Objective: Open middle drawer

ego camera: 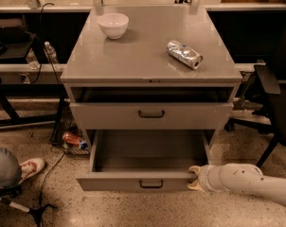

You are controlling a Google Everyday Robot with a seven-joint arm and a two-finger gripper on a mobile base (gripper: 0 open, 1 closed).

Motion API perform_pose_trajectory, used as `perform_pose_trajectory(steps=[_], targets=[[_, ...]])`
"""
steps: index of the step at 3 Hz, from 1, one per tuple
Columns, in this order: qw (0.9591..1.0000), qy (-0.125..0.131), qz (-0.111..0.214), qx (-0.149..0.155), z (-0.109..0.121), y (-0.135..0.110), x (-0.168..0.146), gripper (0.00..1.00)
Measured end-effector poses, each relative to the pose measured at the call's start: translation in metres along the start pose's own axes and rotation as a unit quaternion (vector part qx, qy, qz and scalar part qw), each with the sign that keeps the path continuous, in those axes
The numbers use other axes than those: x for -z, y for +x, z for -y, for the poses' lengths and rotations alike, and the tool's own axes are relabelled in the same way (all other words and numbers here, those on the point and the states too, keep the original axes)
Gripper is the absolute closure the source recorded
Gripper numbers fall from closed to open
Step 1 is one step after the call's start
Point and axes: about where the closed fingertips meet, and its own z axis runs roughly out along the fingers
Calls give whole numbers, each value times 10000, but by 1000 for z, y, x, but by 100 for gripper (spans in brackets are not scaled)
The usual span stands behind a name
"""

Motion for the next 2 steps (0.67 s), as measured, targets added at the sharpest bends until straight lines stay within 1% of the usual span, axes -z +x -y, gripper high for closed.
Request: perform_pose_trajectory(steps=[2], targets=[[10000,-1,0,0,0,0,0,5]])
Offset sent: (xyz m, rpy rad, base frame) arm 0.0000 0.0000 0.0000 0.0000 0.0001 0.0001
